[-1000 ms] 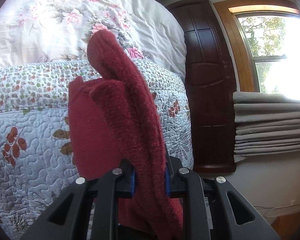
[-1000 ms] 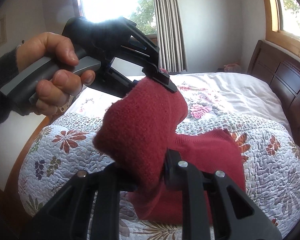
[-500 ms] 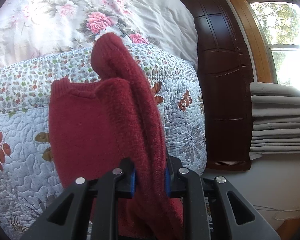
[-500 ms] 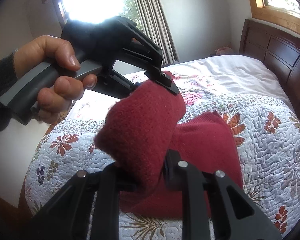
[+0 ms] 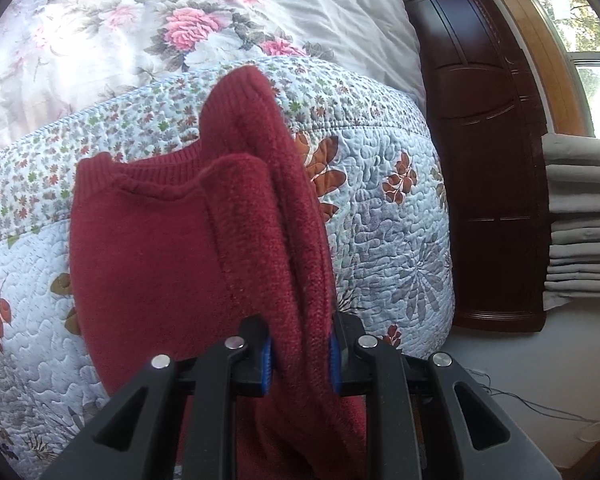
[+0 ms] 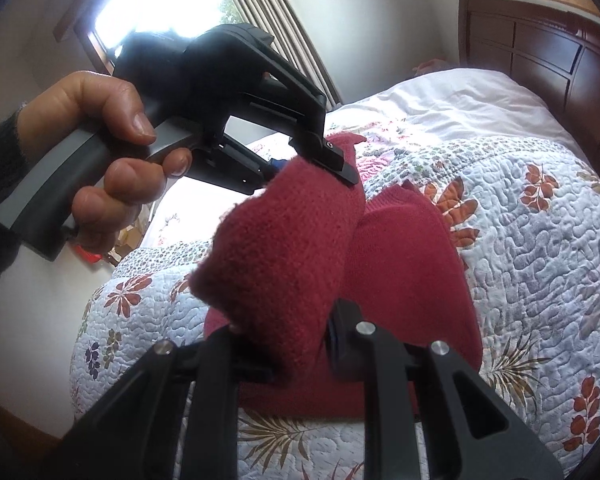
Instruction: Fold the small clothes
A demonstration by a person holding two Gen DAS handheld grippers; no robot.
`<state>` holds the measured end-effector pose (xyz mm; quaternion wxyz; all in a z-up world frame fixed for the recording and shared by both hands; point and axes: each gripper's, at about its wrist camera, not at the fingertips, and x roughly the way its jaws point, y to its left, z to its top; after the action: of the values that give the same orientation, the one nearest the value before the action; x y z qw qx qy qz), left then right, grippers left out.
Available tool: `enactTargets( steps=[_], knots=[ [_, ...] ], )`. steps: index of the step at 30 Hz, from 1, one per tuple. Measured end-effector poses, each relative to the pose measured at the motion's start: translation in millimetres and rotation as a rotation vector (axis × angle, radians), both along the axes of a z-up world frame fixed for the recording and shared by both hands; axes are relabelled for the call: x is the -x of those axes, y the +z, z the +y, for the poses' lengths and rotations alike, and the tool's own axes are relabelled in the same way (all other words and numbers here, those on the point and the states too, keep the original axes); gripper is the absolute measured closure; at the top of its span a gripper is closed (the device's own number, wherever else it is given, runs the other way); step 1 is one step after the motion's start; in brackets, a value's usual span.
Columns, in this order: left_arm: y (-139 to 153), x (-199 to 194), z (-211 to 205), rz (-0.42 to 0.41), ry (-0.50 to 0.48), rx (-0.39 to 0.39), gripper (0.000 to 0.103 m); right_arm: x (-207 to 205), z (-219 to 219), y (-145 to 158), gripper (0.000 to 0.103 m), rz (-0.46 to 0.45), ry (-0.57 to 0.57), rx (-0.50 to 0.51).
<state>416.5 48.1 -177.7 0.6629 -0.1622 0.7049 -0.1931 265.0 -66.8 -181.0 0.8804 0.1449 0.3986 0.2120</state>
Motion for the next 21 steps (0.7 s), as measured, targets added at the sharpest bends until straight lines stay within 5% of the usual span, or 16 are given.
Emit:
enactTargets(
  steps=[12, 21],
  knots=[
    [-33, -6, -32, 0.046, -0.009, -0.058, 0.082, -6, -29, -33, 0.085, 0.074, -0.015, -0.068],
    [3, 4, 15, -0.018, 0.065, 0.02, 0.082, -5, -8, -7, 0.085, 0.016, 0.051, -0.079]
  ],
)
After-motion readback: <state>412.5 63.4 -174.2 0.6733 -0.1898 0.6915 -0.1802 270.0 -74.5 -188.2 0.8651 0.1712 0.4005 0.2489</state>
